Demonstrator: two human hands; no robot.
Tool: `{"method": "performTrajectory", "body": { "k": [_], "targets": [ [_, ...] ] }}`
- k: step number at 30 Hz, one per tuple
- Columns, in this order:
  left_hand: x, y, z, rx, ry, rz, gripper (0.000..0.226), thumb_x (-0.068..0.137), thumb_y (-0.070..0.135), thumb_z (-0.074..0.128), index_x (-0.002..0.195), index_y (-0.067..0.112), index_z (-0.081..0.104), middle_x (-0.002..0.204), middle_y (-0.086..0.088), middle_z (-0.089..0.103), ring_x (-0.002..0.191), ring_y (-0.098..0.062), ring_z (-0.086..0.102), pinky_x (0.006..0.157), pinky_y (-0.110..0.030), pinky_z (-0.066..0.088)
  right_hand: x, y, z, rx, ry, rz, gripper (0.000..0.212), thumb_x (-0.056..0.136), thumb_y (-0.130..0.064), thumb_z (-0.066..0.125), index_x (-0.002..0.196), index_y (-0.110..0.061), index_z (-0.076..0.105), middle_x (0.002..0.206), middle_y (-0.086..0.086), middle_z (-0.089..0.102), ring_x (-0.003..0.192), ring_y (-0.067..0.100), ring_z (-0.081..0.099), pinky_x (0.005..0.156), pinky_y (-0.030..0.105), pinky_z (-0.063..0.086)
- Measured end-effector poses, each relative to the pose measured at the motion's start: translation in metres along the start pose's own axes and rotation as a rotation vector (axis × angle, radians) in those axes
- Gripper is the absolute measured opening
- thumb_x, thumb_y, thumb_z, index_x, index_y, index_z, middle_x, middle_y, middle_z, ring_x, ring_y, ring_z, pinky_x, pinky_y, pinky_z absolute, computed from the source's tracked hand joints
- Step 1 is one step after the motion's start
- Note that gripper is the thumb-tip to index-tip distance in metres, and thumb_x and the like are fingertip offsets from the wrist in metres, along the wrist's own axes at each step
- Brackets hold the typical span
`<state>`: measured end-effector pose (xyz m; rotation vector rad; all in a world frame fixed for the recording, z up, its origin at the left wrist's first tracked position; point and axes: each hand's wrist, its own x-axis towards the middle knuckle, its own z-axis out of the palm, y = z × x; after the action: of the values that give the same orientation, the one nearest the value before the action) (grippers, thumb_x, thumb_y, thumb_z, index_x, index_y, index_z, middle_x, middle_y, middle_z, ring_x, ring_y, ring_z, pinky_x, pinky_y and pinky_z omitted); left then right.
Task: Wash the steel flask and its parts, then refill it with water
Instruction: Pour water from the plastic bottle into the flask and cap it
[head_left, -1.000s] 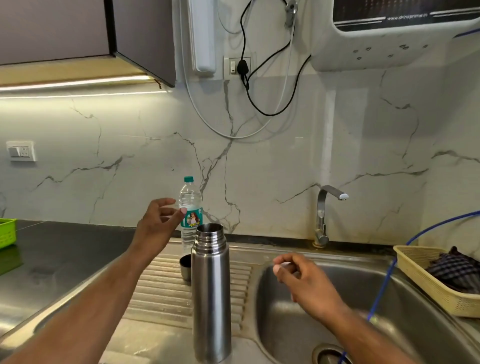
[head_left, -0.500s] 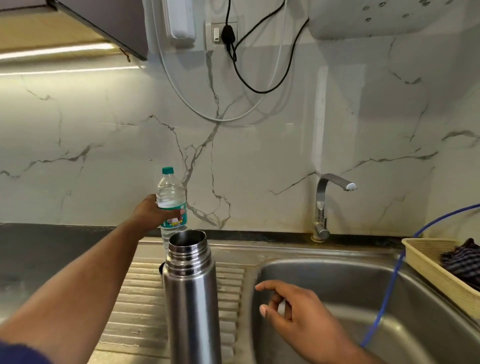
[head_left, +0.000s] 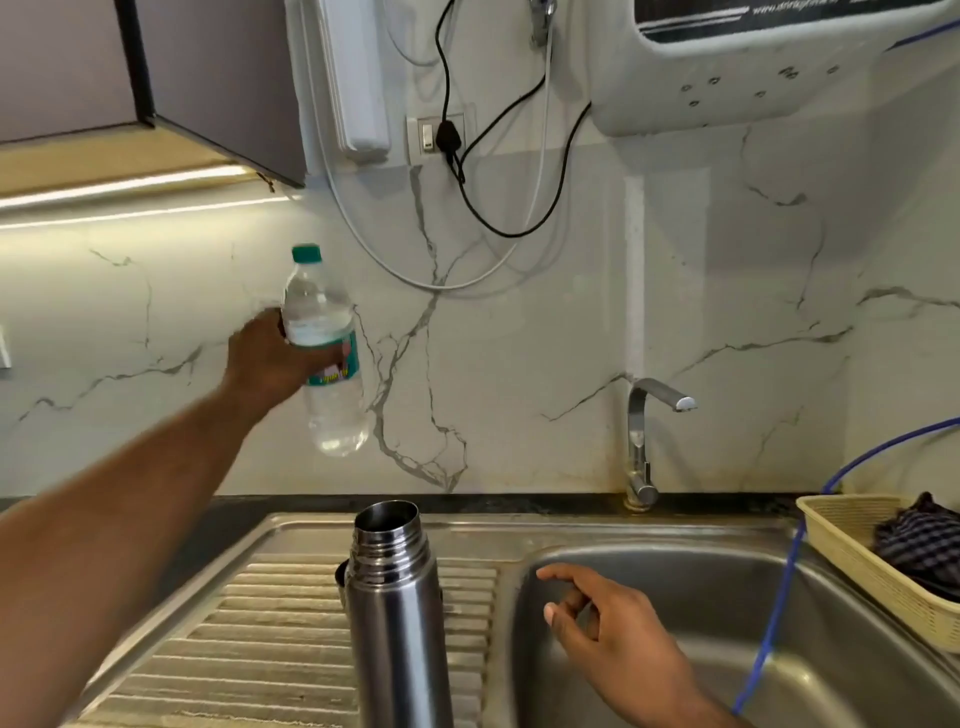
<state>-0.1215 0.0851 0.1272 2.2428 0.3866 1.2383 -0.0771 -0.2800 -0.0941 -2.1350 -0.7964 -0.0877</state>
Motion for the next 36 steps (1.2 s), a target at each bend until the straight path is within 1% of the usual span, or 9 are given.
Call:
{"method": "performTrajectory", "body": {
  "k": [7, 11, 15, 18, 21, 24, 26, 31, 36],
  "targets": [
    [-0.01, 0.133, -0.039, -0.395, -0.023, 0.074, 0.049, 0.06, 0.046, 0.095, 0.101, 0.031, 0.073, 0.105, 0.004, 0.077, 0.095, -0.014, 0.075, 0.084, -0.042, 0.063, -0.021, -0.029, -0.044, 0.285, 0.34, -0.033, 0.032, 0.098, -0.017, 0.066, 0.117, -0.042, 0.065, 0.076, -0.002, 0.067, 0.053, 0.003, 0.053, 0.054, 0.018, 0.048],
    [-0.053, 0.188, -0.019, -0.554, -0.145, 0.07, 0.034, 0.072, 0.027, 0.092, 0.1, 0.023, 0.073, 0.092, 0.005, 0.078, 0.082, -0.01, 0.077, 0.063, -0.029, 0.062, -0.025, -0.055, -0.087, 0.32, 0.452, -0.16, 0.037, 0.093, -0.029, 0.074, 0.121, -0.047, 0.059, 0.095, -0.015, 0.066, 0.081, -0.001, 0.062, 0.069, 0.01, 0.05],
    [-0.125, 0.203, 0.032, -0.602, -0.281, -0.003, 0.025, 0.071, 0.024, 0.092, 0.089, 0.021, 0.075, 0.081, 0.004, 0.079, 0.076, -0.012, 0.077, 0.064, -0.034, 0.064, -0.018, -0.063, -0.113, 0.199, 0.436, -0.175, 0.107, 0.069, -0.061, 0.085, 0.155, -0.045, 0.024, 0.142, -0.016, 0.045, 0.121, 0.003, 0.05, 0.099, 0.027, 0.048],
    [-0.186, 0.197, 0.084, -0.638, -0.397, -0.101, 0.038, 0.06, 0.029, 0.097, 0.092, 0.019, 0.079, 0.085, 0.001, 0.08, 0.08, -0.017, 0.078, 0.079, -0.045, 0.064, -0.015, -0.057, -0.108, 0.262, 0.308, -0.184, 0.131, 0.057, -0.056, 0.094, 0.158, -0.043, 0.011, 0.152, -0.011, 0.046, 0.133, 0.006, 0.053, 0.107, 0.035, 0.049],
    [-0.235, 0.19, 0.121, -0.582, -0.423, -0.159, 0.035, 0.059, 0.04, 0.097, 0.086, 0.031, 0.076, 0.081, 0.013, 0.078, 0.076, -0.003, 0.075, 0.073, -0.025, 0.062, -0.022, -0.023, -0.092, 0.339, 0.253, -0.139, 0.096, 0.065, -0.022, 0.096, 0.14, -0.041, 0.04, 0.121, -0.013, 0.07, 0.104, 0.002, 0.071, 0.087, 0.029, 0.058],
    [-0.255, 0.182, 0.138, -0.468, -0.413, -0.092, 0.051, 0.061, 0.067, 0.085, 0.098, 0.039, 0.063, 0.087, 0.023, 0.073, 0.078, 0.01, 0.069, 0.068, -0.016, 0.057, -0.033, 0.013, -0.083, 0.452, 0.197, -0.095, 0.077, 0.071, -0.007, 0.09, 0.133, -0.028, 0.05, 0.115, -0.001, 0.074, 0.104, 0.015, 0.073, 0.092, 0.043, 0.06],
    [-0.254, 0.182, 0.145, -0.57, -0.439, -0.09, 0.059, 0.072, 0.075, 0.068, 0.116, 0.04, 0.054, 0.106, 0.017, 0.072, 0.088, 0.006, 0.07, 0.074, -0.018, 0.058, -0.033, 0.027, -0.084, 0.481, 0.127, -0.105, 0.07, 0.072, 0.0, 0.088, 0.13, -0.019, 0.052, 0.113, 0.004, 0.074, 0.105, 0.022, 0.073, 0.094, 0.046, 0.059],
    [-0.216, 0.189, 0.152, -0.81, -0.599, -0.044, 0.045, 0.102, 0.056, 0.036, 0.128, 0.032, 0.064, 0.118, 0.015, 0.073, 0.107, -0.006, 0.07, 0.09, -0.03, 0.054, -0.022, 0.039, -0.086, 0.496, 0.096, -0.053, 0.072, 0.071, -0.012, 0.094, 0.129, -0.022, 0.052, 0.111, -0.003, 0.074, 0.103, 0.013, 0.073, 0.086, 0.028, 0.059],
    [-0.193, 0.179, 0.17, -0.911, -0.71, -0.04, 0.036, 0.109, 0.036, 0.04, 0.13, 0.018, 0.062, 0.12, -0.001, 0.075, 0.117, -0.018, 0.069, 0.094, -0.039, 0.056, -0.018, 0.057, -0.083, 0.46, 0.031, 0.01, 0.072, 0.072, -0.013, 0.094, 0.128, -0.029, 0.051, 0.113, -0.006, 0.074, 0.104, 0.013, 0.073, 0.09, 0.032, 0.06]
  ]
}}
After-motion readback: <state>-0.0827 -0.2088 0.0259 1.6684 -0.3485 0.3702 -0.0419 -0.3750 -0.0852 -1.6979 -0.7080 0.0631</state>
